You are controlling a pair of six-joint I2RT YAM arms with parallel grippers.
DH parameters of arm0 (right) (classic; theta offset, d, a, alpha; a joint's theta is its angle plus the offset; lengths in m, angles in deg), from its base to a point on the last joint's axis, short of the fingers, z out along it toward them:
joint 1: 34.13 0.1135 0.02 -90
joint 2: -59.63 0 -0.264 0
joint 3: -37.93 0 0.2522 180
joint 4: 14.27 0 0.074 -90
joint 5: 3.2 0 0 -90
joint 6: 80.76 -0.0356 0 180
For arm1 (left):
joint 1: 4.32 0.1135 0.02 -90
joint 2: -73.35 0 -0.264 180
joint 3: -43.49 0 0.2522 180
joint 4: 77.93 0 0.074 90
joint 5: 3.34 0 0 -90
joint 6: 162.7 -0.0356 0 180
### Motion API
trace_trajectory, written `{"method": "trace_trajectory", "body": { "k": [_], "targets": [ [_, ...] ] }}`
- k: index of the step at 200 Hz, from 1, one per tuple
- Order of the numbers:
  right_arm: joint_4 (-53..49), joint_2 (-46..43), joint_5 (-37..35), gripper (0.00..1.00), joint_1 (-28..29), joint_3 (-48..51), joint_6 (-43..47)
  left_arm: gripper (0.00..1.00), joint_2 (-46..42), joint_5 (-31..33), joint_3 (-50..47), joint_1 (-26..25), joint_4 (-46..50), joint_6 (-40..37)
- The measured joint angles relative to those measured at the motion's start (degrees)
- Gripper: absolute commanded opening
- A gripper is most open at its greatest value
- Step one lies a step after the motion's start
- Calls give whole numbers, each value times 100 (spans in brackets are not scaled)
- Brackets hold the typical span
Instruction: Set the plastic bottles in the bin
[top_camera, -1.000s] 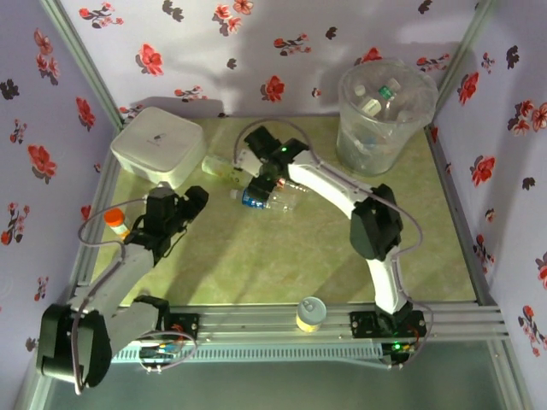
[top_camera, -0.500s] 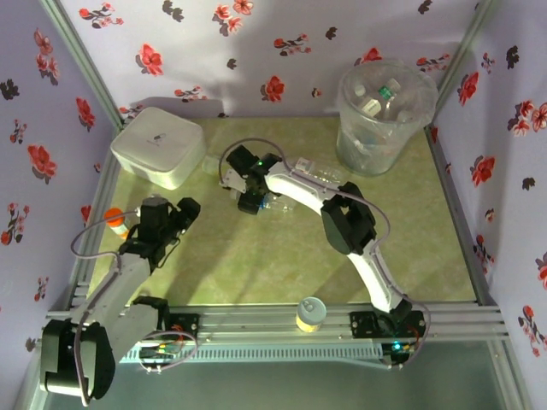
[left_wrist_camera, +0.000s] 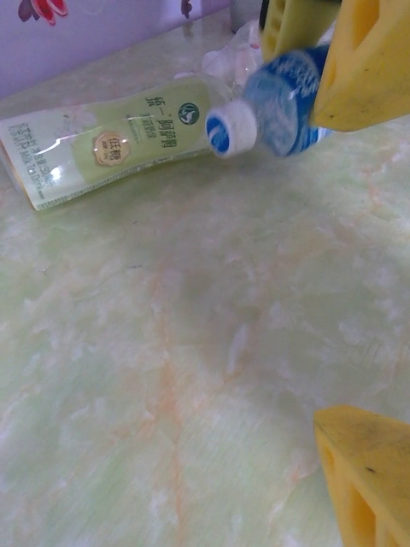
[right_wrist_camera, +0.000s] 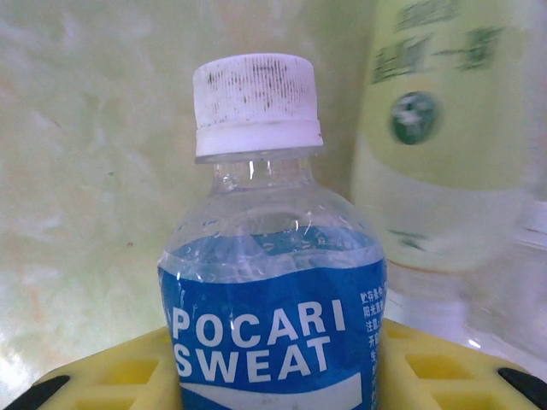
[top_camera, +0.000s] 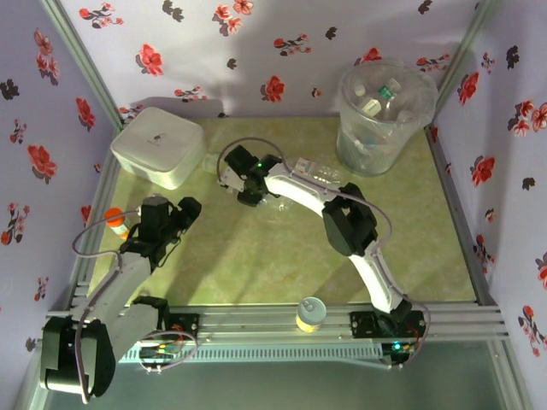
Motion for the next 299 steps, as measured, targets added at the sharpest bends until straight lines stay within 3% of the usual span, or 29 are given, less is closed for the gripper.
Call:
{"method": "trace_trajectory", "body": {
  "k": [39,66,89,122,161,185,200,243,299],
  "targets": [
    [549,-1757,74,45,-507,195,-586,85,289,-83,0,0,-138,7],
    [1779,-3182,92,43,-1668,686,-1340,85,411,-149,0,0,-249,44],
    [2632,-3729,35,42,-2756,802,-2131,85,470,-212,0,0,-356,107],
    [3239,-3554,13,42,-3552,581,-2844,85,450,-256,-11,0,-433,149],
    [3051,-2127,120,45,-4166,-903,-3405,85,240,-258,-81,0,-409,212],
    [2575,-1362,190,51,-4380,-1550,-3674,85,-63,-256,-81,0,-278,216],
    [2188,-1169,214,61,-4424,-1582,-3764,85,-278,-245,-83,0,-175,216],
    [1696,-1342,332,89,-4382,-1294,-3814,85,-490,-190,-129,0,39,216],
    [1410,-2004,162,86,-4369,-1270,-3390,85,57,-219,-133,0,-149,221]
  ]
}}
